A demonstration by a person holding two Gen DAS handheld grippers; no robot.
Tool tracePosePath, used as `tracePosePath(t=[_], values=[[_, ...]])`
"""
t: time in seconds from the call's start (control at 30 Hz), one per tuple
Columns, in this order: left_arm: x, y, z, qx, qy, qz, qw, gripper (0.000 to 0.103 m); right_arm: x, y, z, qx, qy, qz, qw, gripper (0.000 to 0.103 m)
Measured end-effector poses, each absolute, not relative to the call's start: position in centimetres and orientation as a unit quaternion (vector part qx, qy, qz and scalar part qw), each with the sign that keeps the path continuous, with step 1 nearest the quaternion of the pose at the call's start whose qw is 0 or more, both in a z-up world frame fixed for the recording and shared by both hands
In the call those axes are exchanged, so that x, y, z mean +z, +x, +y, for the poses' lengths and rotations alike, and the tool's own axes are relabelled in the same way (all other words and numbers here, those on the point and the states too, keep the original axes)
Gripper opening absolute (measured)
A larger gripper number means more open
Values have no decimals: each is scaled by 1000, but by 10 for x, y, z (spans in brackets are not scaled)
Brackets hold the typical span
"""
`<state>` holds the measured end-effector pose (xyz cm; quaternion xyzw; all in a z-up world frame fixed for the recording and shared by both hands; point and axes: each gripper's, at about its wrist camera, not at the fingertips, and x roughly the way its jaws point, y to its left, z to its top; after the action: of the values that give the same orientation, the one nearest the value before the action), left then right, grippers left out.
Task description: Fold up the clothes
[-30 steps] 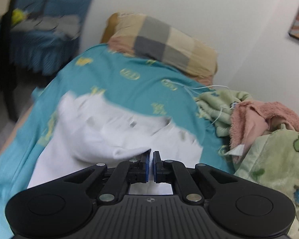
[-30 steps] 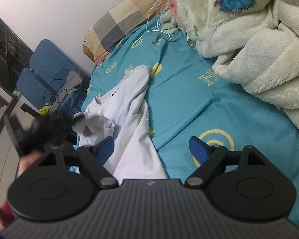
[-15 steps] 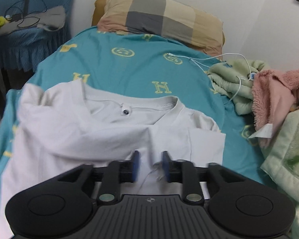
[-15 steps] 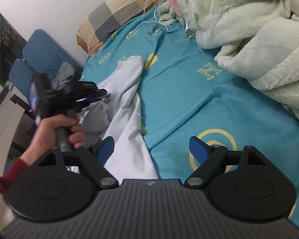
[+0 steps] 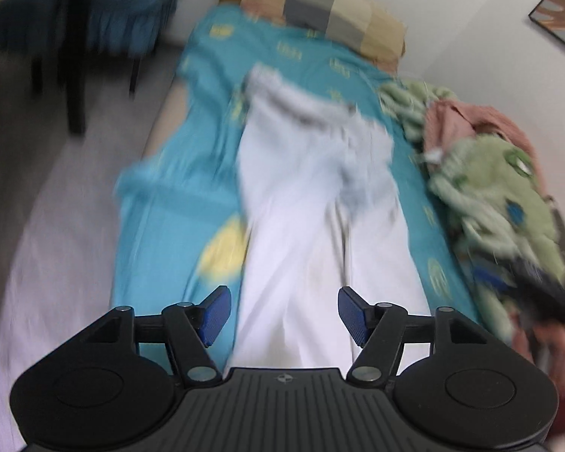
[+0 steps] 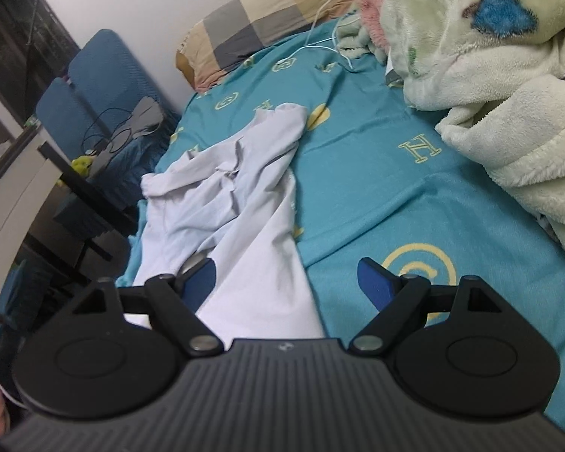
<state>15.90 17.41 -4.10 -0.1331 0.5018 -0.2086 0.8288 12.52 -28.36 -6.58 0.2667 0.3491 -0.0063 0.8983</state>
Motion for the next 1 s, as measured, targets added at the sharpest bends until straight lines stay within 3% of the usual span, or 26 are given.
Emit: tracePosePath(t=[0.27, 0.63, 0.67, 0.73, 0.8, 1.0], values=[[-76, 109, 239, -226, -113, 545, 799, 63, -58, 103, -258, 23, 251, 363, 897, 84], [-140, 120, 207, -324, -51, 620, 713, 57, -76, 121, -241, 22, 231, 399, 887, 84], [-144, 121, 202, -331, -42, 626, 705, 54, -77, 123, -239, 24, 230, 401, 887, 84], [-143, 120, 184, -344, 11, 629, 697, 34, -78, 126, -236, 28, 230, 402, 886, 84], [-138, 117, 169, -340, 53, 637, 690, 8, -79, 128, -235, 32, 230, 404, 885, 84], [-78, 100, 117, -303, 116, 619, 715, 5, -81, 128, -237, 48, 248, 403, 879, 84]])
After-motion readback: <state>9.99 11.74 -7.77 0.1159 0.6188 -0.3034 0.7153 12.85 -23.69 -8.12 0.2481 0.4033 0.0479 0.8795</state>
